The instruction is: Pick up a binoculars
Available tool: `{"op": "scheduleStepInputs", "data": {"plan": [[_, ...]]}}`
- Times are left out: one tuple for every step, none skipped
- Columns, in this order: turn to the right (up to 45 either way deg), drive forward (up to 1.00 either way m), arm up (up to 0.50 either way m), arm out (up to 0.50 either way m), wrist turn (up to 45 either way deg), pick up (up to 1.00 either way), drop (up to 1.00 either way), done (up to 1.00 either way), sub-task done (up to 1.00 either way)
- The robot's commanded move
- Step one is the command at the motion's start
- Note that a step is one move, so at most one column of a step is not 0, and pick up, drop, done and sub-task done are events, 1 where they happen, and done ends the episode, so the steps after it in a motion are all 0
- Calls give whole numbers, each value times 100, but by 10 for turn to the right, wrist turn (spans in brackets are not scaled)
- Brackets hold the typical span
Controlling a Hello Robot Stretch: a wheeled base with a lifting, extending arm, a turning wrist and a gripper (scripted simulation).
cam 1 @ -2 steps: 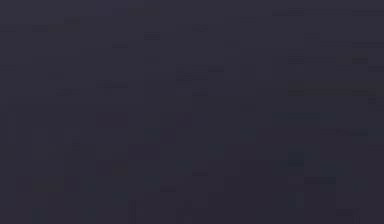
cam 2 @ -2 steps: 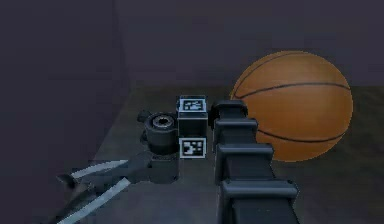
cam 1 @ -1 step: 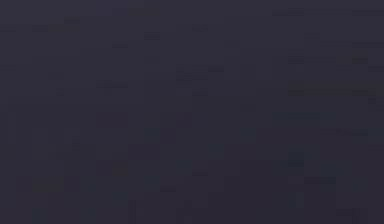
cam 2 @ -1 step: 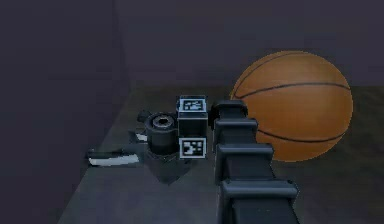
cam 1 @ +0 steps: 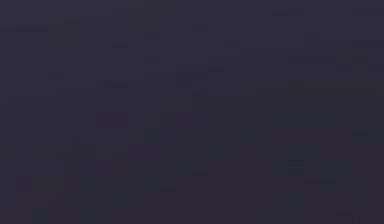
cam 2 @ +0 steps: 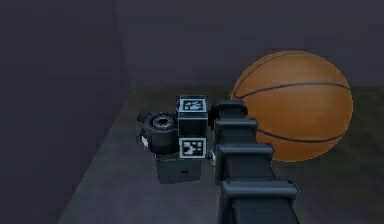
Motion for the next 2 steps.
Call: {"op": "scheduleStepInputs", "data": {"plan": [[0, 0, 0, 0, 0, 100, 0, 0, 0], [0, 0, 0, 0, 0, 0, 0, 100, 0]]}}
